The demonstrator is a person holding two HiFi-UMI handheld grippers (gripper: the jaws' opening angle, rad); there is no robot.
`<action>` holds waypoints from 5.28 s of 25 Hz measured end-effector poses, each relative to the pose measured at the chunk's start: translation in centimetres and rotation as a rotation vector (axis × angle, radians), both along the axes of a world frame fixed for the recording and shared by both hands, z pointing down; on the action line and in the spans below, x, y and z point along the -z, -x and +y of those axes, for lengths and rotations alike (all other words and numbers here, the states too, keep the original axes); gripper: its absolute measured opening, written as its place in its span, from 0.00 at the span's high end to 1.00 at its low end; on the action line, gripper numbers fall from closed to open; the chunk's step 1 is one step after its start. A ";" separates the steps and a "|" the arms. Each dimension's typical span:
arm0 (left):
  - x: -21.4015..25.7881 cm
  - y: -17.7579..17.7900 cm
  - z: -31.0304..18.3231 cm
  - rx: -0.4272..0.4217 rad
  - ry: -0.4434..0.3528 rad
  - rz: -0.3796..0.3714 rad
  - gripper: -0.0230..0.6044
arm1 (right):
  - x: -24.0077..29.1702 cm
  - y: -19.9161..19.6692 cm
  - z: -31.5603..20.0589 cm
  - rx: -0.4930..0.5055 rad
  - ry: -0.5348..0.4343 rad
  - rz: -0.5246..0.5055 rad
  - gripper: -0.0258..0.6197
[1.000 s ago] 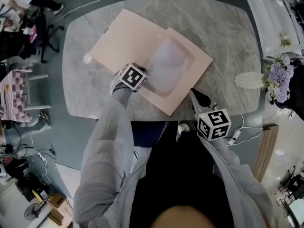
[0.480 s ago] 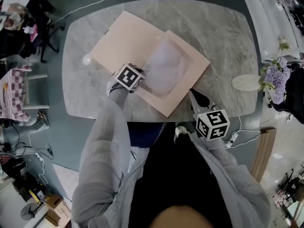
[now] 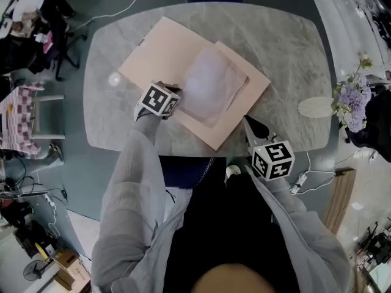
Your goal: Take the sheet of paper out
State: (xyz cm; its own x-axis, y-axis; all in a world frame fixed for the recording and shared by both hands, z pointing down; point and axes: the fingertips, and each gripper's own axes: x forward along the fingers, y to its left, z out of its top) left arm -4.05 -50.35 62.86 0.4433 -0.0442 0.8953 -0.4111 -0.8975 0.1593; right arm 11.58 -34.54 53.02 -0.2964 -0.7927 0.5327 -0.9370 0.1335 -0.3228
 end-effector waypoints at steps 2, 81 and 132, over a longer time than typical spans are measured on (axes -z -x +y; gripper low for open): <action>0.4 0.3 0.0 0.016 -0.003 0.012 0.95 | 0.2 0.2 0.0 0.008 -0.002 0.001 0.94; 15.6 12.5 6.0 0.714 -0.480 0.400 0.95 | 6.7 6.2 1.7 0.217 -0.169 0.007 0.94; 17.7 6.9 37.2 0.796 -0.574 0.671 0.95 | 9.4 4.3 20.9 0.292 -0.328 0.013 0.94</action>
State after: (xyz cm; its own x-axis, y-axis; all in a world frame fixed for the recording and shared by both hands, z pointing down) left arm -10.97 -13.19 45.21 0.4828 -0.8381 0.2538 -0.8731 -0.4382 0.2137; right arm 7.28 -13.61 43.58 -0.5283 -0.8044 0.2716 -0.8484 0.4872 -0.2072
